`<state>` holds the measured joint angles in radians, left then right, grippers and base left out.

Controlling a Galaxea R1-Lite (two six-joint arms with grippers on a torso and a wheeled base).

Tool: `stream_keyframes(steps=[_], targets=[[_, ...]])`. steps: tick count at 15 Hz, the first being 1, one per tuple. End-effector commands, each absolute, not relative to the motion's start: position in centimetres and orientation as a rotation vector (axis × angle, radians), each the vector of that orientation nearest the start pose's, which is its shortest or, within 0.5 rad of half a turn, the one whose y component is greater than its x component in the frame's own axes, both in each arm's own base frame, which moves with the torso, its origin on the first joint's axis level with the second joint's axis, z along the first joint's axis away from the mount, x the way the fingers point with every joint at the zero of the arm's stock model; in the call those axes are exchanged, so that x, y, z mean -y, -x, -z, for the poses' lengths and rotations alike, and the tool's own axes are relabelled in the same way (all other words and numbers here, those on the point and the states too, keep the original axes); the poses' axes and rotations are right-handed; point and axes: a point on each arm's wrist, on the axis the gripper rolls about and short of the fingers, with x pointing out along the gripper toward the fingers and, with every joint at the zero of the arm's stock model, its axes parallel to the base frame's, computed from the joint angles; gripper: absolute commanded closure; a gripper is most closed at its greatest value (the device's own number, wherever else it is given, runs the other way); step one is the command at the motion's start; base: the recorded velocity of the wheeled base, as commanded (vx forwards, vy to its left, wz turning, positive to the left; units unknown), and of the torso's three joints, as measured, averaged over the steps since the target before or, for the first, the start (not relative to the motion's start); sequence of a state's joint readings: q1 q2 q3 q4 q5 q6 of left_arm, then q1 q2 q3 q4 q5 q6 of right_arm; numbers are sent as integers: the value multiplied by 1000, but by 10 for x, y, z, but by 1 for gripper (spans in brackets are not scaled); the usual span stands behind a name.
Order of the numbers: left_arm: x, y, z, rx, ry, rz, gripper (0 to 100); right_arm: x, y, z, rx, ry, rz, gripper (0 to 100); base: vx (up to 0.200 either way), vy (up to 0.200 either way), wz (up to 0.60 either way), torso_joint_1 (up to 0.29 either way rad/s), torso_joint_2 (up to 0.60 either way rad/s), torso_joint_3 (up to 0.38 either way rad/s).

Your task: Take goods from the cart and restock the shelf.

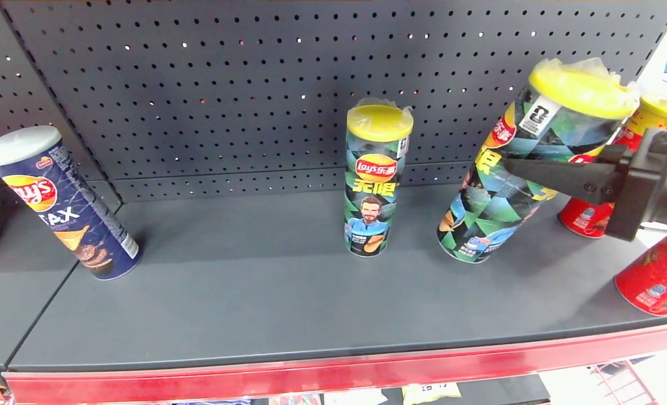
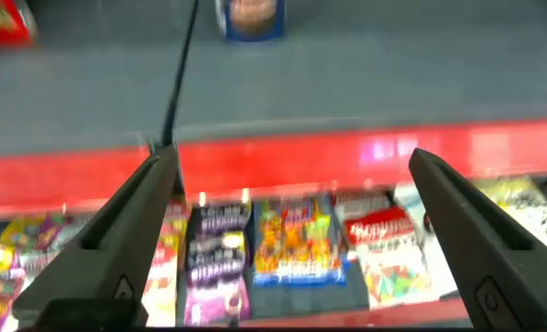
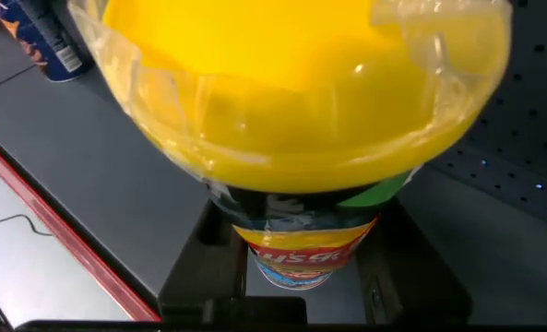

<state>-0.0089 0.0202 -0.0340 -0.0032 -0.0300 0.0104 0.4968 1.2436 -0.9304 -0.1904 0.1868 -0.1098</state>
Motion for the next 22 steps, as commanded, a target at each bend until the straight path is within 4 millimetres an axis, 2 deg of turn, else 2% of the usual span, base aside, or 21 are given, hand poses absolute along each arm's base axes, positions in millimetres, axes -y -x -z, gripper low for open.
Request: stream_keyframes(steps=[1, 2, 3, 4, 5, 6, 7, 9, 11, 14, 17, 22], targets=[[2, 7, -222, 90, 27, 184, 0, -103, -182, -285, -118, 132, -685, 100, 0, 0, 0, 0, 0, 0], [4, -4, -240, 76, 27, 280, 0, -103, -182, -282, -127, 135, -682, 100, 0, 0, 0, 0, 0, 0], [16, -38, -268, 22, -1, 545, 0, -106, -187, -280, -134, 153, -662, 100, 0, 0, 0, 0, 0, 0], [29, -65, -282, -23, -23, 723, 0, -108, -190, -281, -134, 156, -663, 100, 0, 0, 0, 0, 0, 0], [33, -71, -285, -36, -24, 752, 0, -108, -190, -281, -132, 158, -663, 100, 0, 0, 0, 0, 0, 0], [51, -109, -292, -116, -19, 858, 0, -110, -196, -284, -123, 156, -659, 100, 0, 0, 0, 0, 0, 0], [64, -139, -288, -162, -13, 916, 0, -110, -197, -284, -125, 156, -655, 100, 0, 0, 0, 0, 0, 0], [88, -177, -286, -119, -14, 1053, 0, -110, -197, -285, -122, 156, -653, 100, 0, 0, 0, 0, 0, 0], [107, -197, -281, -116, -16, 1119, 0, -109, -197, -285, -121, 155, -650, 100, 0, 0, 0, 0, 0, 0], [123, -221, -276, -153, -14, 1149, 0, -107, -199, -284, -125, 155, -636, 100, 0, 0, 0, 0, 0, 0], [134, -244, -262, -156, -88, 1154, 0, -106, -200, -284, -125, 154, -630, 100, 0, 0, 0, 0, 0, 0], [150, -277, -261, -133, -121, 1159, 0, -105, -200, -288, -116, 154, -594, 100, 0, 0, 0, 0, 0, 0]])
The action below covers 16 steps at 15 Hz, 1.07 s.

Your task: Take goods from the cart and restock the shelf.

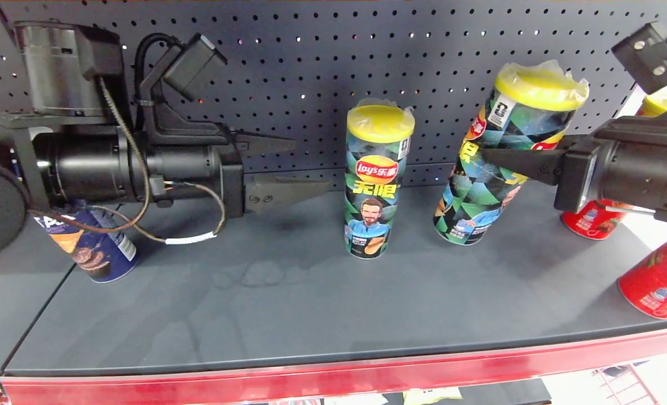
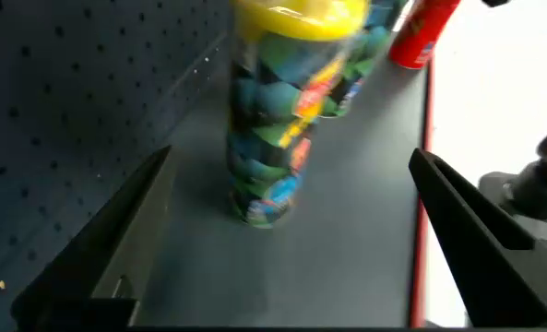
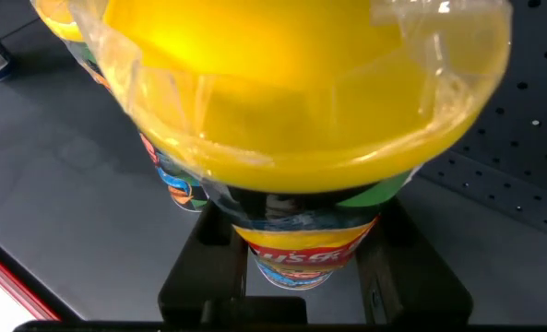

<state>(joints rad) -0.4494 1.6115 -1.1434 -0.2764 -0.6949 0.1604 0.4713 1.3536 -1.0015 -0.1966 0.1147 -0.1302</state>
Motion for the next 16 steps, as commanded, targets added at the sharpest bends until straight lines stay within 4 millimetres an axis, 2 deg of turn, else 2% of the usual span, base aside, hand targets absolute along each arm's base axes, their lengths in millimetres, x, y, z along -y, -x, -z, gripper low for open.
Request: stream_keyframes(steps=[1, 12, 16], targets=[[153, -283, -259, -128, -130, 1160, 0, -105, -200, -288, -116, 154, -594, 100, 0, 0, 0, 0, 0, 0], [189, -316, -251, -116, -137, 1229, 0, -105, -201, -287, -122, 156, -581, 100, 0, 0, 0, 0, 0, 0], [207, -315, -245, -126, -138, 1277, 0, -105, -201, -286, -123, 157, -581, 100, 0, 0, 0, 0, 0, 0]])
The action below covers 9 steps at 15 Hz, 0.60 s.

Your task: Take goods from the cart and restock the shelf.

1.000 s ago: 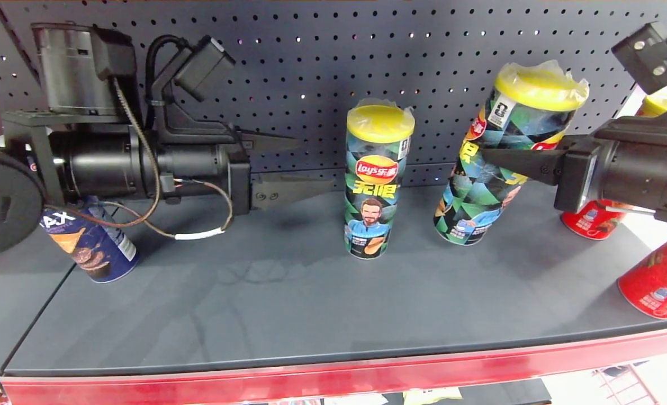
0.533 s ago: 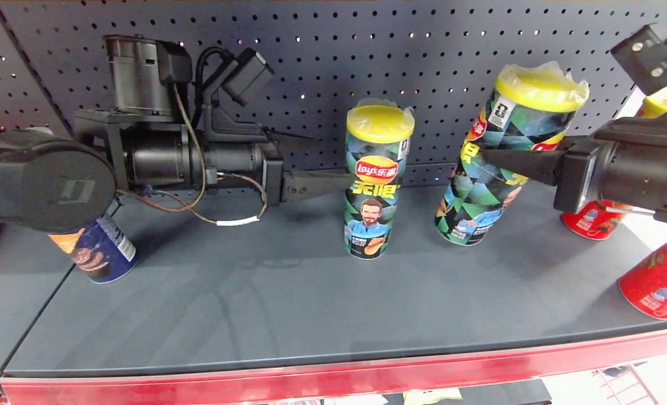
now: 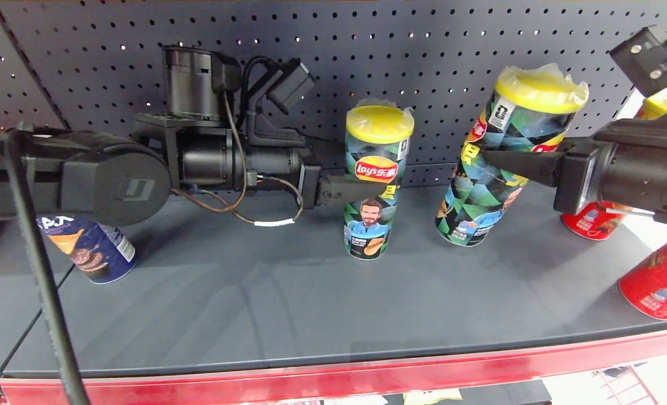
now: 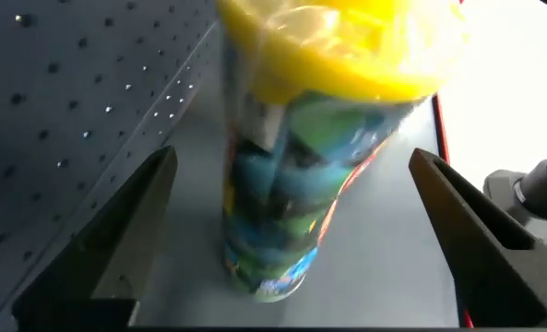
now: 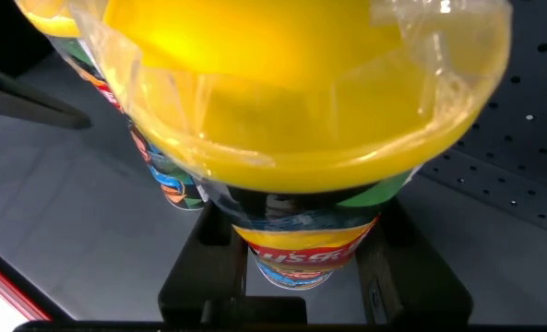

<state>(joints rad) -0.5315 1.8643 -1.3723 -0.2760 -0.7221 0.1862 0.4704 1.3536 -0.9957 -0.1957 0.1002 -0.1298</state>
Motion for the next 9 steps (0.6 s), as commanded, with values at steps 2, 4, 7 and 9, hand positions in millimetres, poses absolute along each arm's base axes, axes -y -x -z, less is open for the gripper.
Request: stream_keyframes(steps=[2, 4, 7, 9], targets=[[214, -320, -246, -110, -138, 1291, 0, -105, -201, -286, -124, 155, -581, 100, 0, 0, 0, 0, 0, 0], [217, -323, -245, -110, -139, 1293, 0, -105, -201, -286, -123, 157, -581, 100, 0, 0, 0, 0, 0, 0], [222, -327, -241, -110, -140, 1290, 0, -105, -201, -286, -124, 155, -581, 100, 0, 0, 0, 0, 0, 0], [227, -323, -241, -106, -142, 1303, 100, -105, -201, -287, -122, 155, -581, 100, 0, 0, 0, 0, 0, 0]])
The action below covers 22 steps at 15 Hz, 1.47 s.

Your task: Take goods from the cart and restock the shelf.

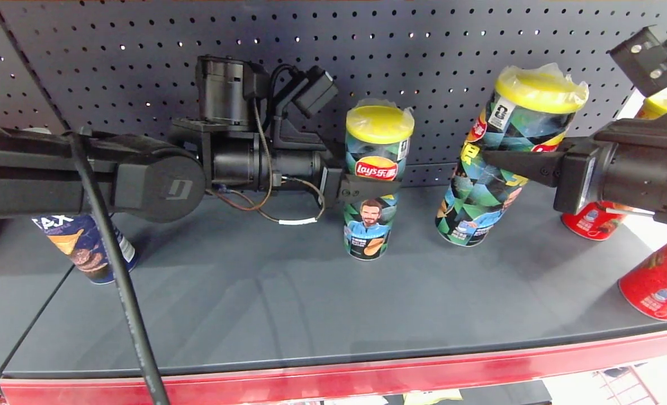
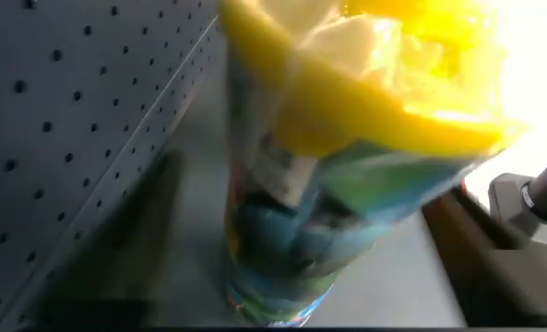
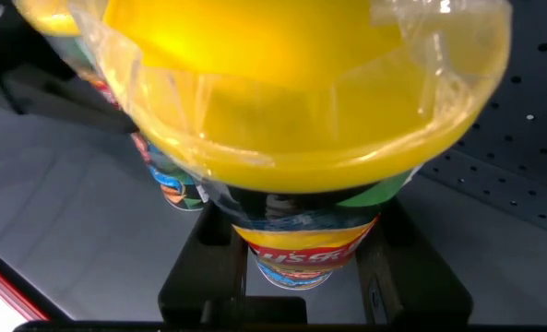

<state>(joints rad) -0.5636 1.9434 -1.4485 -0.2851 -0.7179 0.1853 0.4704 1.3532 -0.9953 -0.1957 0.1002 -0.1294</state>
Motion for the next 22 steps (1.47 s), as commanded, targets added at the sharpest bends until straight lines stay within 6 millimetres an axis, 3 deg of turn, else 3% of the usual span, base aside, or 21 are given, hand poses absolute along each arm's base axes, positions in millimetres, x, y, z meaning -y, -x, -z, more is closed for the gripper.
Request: stream_keyframes(steps=[1, 4, 8, 9, 11, 22], targets=[[228, -320, -242, -106, -143, 1309, 100, -105, -201, -286, -124, 155, -581, 100, 0, 0, 0, 0, 0, 0], [230, -311, -246, -101, -143, 1324, 100, -105, -201, -286, -124, 155, -581, 100, 0, 0, 0, 0, 0, 0], [215, -281, -246, -135, -141, 1347, 100, -105, -202, -285, -127, 155, -582, 100, 0, 0, 0, 0, 0, 0], [201, -260, -242, -166, -140, 1350, 100, -106, -203, -284, -133, 157, -583, 100, 0, 0, 0, 0, 0, 0], [199, -248, -244, -163, -143, 1367, 100, -107, -204, -284, -134, 157, -586, 100, 0, 0, 0, 0, 0, 0], [201, -219, -235, -171, -178, 1433, 100, -107, -205, -284, -134, 157, -586, 100, 0, 0, 0, 0, 0, 0]])
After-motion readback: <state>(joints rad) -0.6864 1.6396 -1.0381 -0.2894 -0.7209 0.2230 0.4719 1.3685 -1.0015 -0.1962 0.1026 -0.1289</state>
